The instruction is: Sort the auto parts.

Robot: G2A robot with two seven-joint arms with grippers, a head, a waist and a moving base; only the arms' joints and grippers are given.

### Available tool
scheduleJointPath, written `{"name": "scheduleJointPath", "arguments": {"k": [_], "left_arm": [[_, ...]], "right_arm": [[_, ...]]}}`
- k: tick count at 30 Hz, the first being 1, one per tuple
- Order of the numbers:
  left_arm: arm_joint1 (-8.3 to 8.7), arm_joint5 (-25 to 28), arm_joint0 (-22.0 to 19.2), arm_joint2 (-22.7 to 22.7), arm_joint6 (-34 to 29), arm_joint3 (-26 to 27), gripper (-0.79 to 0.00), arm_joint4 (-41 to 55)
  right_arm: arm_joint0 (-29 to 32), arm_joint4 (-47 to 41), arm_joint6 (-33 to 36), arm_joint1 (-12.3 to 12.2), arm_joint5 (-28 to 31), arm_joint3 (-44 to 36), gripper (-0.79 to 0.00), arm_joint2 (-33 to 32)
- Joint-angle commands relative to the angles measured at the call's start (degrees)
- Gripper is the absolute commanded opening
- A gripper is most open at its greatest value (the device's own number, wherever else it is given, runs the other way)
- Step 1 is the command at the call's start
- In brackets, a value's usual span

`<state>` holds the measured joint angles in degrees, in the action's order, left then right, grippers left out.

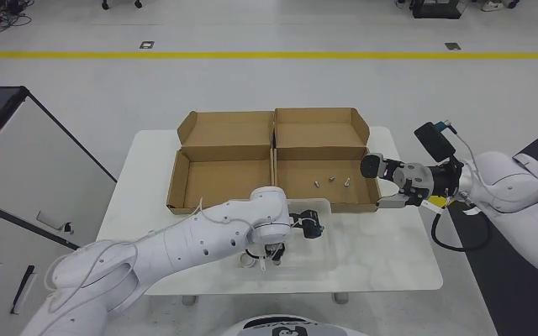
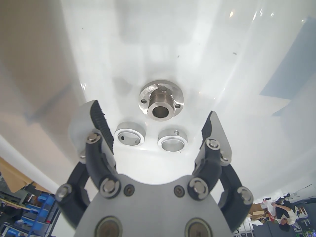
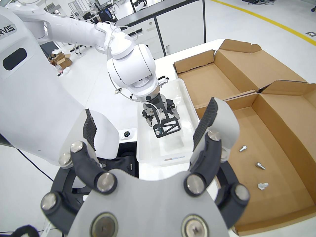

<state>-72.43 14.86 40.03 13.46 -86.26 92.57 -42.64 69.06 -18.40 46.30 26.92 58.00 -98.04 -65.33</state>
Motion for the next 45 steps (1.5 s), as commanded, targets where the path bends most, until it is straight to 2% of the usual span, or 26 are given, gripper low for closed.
{"name": "scheduleJointPath", "arguments": {"k": [1,6,8,10,12,23,32,45], "left_arm": [[0.14,0.01,0.27,0.24,-0.18,0.3,-0.185,-0.2],[0.6,-0.13,0.92,0.71,-0.87,1.53,-0.231,-1.43],[0.79,-0.02,1.26,0.93,-0.94,1.93,-0.28,-1.73],[0.92,0.12,1.51,1.05,-1.2,2.25,-0.372,-2.15],[1.02,0.24,1.76,1.21,-1.35,2.49,-0.397,-2.38],[0.5,2.06,2.39,1.18,-1.09,1.97,-0.403,-2.6],[-0.46,2.12,2.22,0.6,-1.04,0.34,-0.409,-2.49],[-0.82,2.11,1.73,0.11,-1.04,-0.63,-0.419,-1.4]], "right_arm": [[0.02,0.06,0.0,0.04,0.0,0.02,0.0,-0.02],[0.02,0.06,0.0,0.04,0.0,0.02,0.0,-0.02],[0.02,0.06,0.0,0.04,0.0,0.02,0.0,-0.02],[0.02,0.06,0.0,0.04,0.0,0.02,0.0,-0.02],[0.02,0.06,0.0,0.04,0.0,0.02,0.0,-0.02],[0.02,0.06,0.0,0.04,0.0,0.02,0.0,-0.02],[0.02,0.06,0.0,0.04,0.0,0.02,0.0,-0.02],[0.02,0.06,0.0,0.04,0.0,0.02,0.0,-0.02]]}}
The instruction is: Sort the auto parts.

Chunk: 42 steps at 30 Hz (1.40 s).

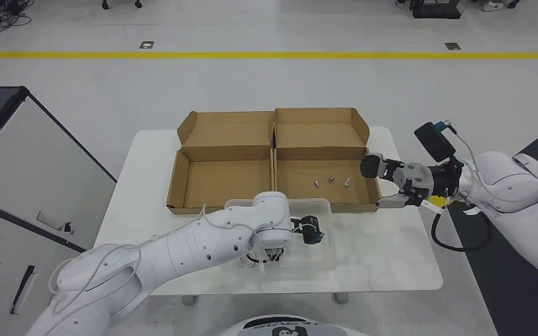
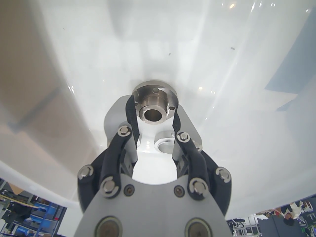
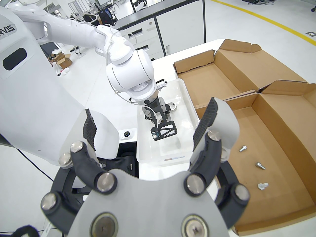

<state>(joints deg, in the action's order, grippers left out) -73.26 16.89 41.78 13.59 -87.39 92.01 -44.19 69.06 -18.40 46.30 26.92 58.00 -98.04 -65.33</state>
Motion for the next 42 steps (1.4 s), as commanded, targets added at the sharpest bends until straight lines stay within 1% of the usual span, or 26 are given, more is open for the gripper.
{"name": "scheduleJointPath", "arguments": {"k": [1,15,23,30,31,32,33,34,42], "left_arm": [[0.0,0.15,-0.07,-0.08,0.16,-0.19,-0.419,0.25],[-0.15,0.4,-0.91,-0.74,0.41,-1.09,-0.44,1.76],[0.32,-0.09,-0.64,-0.12,-0.08,0.18,-0.431,1.49],[0.04,0.88,-0.58,-0.79,0.89,-1.06,-0.44,1.86],[-0.05,0.98,-0.63,-0.83,0.98,-1.29,-0.462,1.9],[-0.14,1.05,-0.67,-0.84,1.06,-1.43,-0.631,1.95],[-0.22,1.14,-0.69,-0.85,1.14,-1.56,-0.767,1.96],[-0.29,1.16,-0.7,-0.81,1.16,-1.7,-0.785,2.01],[-0.49,1.06,-0.54,-0.52,1.06,-1.54,-0.785,1.37]], "right_arm": [[0.02,0.06,0.0,0.04,0.0,0.02,0.0,-0.02],[0.02,0.06,0.0,0.04,0.0,0.02,0.0,-0.02],[0.02,0.06,0.0,0.04,0.0,0.02,0.0,-0.02],[0.02,0.06,0.0,0.04,0.0,0.02,0.0,-0.02],[0.02,0.06,0.0,0.04,0.0,0.02,0.0,-0.02],[0.02,0.06,0.0,0.04,0.0,0.02,0.0,-0.02],[0.02,0.06,0.0,0.04,0.0,0.02,0.0,-0.02],[0.02,0.06,0.0,0.04,0.0,0.02,0.0,-0.02],[0.02,0.06,0.0,0.04,0.0,0.02,0.0,-0.02]]}}
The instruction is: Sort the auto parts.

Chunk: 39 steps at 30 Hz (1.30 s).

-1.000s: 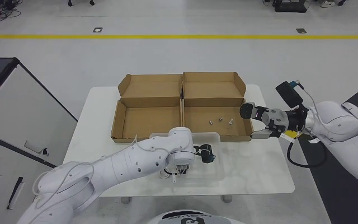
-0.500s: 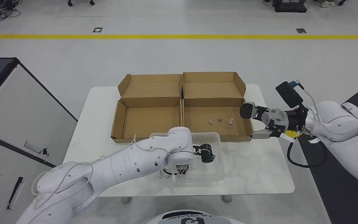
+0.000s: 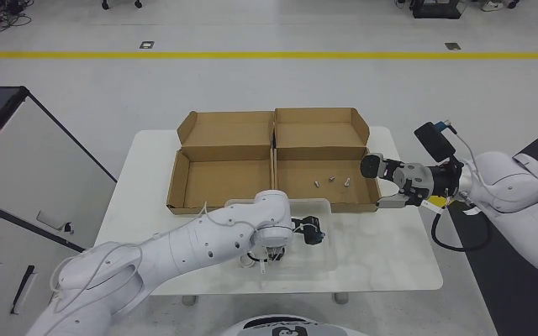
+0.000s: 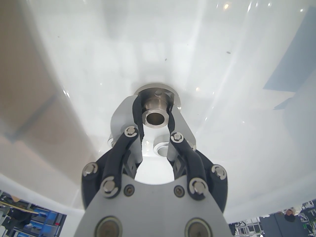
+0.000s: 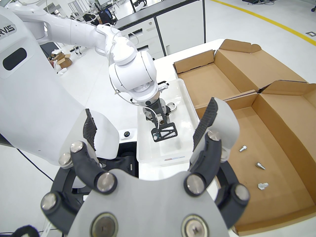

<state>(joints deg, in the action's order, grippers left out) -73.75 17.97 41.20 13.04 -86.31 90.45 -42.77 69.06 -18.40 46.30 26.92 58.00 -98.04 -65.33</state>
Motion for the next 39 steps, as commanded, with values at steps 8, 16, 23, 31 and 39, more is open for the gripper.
{"name": "scheduleJointPath", "arguments": {"k": [8,16,23,31,39], "left_arm": [[0.44,-0.45,0.27,1.04,-0.36,1.52,-0.785,-1.06],[3.3,-2.27,0.39,4.29,-1.69,9.66,-0.785,-0.19],[7.26,-4.5,-1.95,4.75,-1.69,17.48,-0.785,2.52],[7.91,-4.99,-2.55,4.69,-1.69,18.53,-0.785,3.28],[10.33,-4.15,0.95,12.83,9.92,18.9,-0.785,6.55]], "right_arm": [[0.02,0.06,0.0,0.04,0.0,0.02,0.0,-0.02],[0.02,0.06,0.0,0.04,0.0,0.02,0.0,-0.02],[0.02,0.06,0.0,0.04,0.0,0.02,0.0,-0.02],[0.02,0.06,0.0,0.04,0.0,0.02,0.0,-0.02],[0.02,0.06,0.0,0.04,0.0,0.02,0.0,-0.02]]}}
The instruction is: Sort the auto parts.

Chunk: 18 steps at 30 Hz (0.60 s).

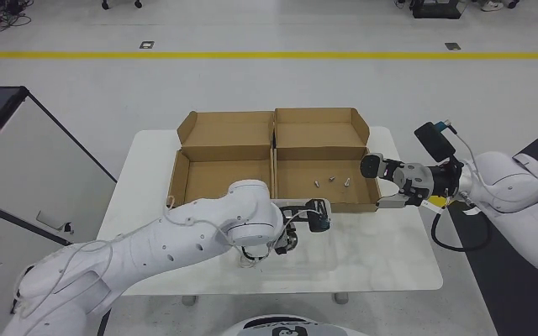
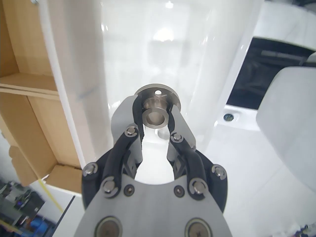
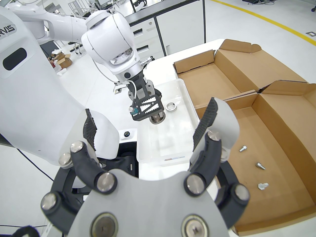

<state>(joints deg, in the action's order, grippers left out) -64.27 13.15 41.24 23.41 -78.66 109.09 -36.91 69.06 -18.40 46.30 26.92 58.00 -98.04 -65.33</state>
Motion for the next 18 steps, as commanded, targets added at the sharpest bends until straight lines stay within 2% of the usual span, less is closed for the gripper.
{"name": "scheduleJointPath", "arguments": {"k": [1,9,15,18], "left_arm": [[1.6,1.76,2.09,4.21,3.64,0.83,-0.785,1.69],[7.92,17.71,12.92,21.14,13.33,0.14,-0.785,10.24],[10.96,32.46,19.43,31.44,20.49,-3.0,-0.785,18.43],[12.05,38.45,21.34,34.09,25.98,-4.88,-0.785,22.31]], "right_arm": [[0.02,0.06,0.0,0.04,0.0,0.02,0.0,-0.02],[0.02,0.06,0.0,0.04,0.0,0.02,0.0,-0.02],[0.02,0.06,0.0,0.04,0.0,0.02,0.0,-0.02],[0.02,0.06,0.0,0.04,0.0,0.02,0.0,-0.02]]}}
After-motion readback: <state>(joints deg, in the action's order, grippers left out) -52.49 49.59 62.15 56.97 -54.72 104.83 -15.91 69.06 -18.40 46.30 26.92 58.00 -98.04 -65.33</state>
